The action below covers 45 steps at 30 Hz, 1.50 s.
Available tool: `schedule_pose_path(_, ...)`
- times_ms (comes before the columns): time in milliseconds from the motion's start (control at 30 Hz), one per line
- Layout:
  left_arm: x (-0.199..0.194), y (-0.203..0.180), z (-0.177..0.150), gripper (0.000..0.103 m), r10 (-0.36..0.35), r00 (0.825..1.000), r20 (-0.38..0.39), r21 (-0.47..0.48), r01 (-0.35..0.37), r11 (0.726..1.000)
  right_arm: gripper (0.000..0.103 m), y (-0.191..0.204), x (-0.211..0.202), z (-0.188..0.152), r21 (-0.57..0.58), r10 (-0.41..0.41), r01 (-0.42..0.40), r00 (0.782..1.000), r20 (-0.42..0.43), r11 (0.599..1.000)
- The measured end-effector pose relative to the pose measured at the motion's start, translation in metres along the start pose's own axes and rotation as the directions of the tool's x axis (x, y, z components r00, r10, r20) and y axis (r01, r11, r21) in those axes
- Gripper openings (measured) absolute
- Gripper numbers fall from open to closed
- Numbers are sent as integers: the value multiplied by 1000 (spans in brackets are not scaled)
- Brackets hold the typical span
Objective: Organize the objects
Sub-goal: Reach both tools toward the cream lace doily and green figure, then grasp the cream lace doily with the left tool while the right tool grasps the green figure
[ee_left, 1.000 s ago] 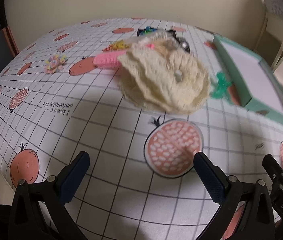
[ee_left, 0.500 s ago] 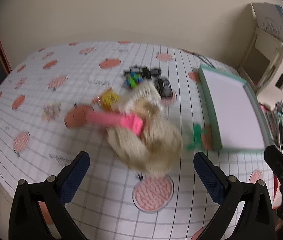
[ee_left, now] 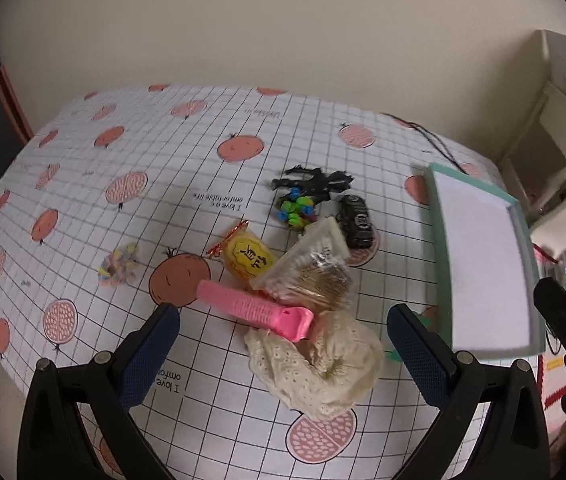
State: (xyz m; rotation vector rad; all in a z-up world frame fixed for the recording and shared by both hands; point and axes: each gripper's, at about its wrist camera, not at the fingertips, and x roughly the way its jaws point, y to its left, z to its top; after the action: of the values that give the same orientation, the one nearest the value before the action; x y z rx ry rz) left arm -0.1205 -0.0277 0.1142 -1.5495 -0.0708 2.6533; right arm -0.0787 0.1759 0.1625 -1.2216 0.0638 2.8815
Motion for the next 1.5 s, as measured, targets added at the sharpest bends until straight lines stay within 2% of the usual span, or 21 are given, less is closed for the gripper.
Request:
schedule_pose_path(133,19,1,-4,103,1,999,-54,-1,-1,1000,101,6,21,6,-31,-3,2,999,-41,1000)
schedule_pose_path(300,29,4,-8,102,0,997,-75,-16,-1,1000,97,11,41,5,-16,37,-38,996,-83,999)
schedule_pose_path(367,32,5,-10,102,-7,997,-83,-19,6,1000,90,12,50,1,-8,35,-36,993,-109,999)
schedule_pose_path(500,40,2,-13,101,0,994,-109,-2,0,1000,84,14,66,-9,-10,29,-31,987,-160,999)
schedule_pose_path(567,43,3,-15,99,-6,992,-125,-11,5,1000,78,15,73,-13,-9,31,-33,982,-184,999)
schedule_pose_path(833,54,7,-23,96,-26,984,-178,-49,18,999,69,17,93,-28,6,34,-33,963,-269,999)
schedule_pose_path(967,57,7,-25,95,-32,981,-190,-50,23,998,59,20,100,-33,1,41,-43,952,-304,999)
schedule_pose_path(1033,58,7,-25,95,-33,980,-196,-48,24,999,57,21,102,-36,5,49,-50,947,-318,999)
schedule_pose_path(1067,59,7,-26,93,-37,979,-201,-49,28,998,56,22,104,-37,5,52,-53,944,-325,999)
schedule_pose_path(1133,61,7,-26,82,-46,976,-211,-50,37,998,53,24,107,-40,-3,45,-49,939,-340,999)
schedule_pose_path(1167,62,7,-26,80,-56,974,-221,-53,45,998,50,24,109,-40,-5,45,-50,936,-348,999)
schedule_pose_path(1500,69,13,-30,68,-76,961,-264,-76,58,995,38,25,116,-48,5,68,-73,911,-406,997)
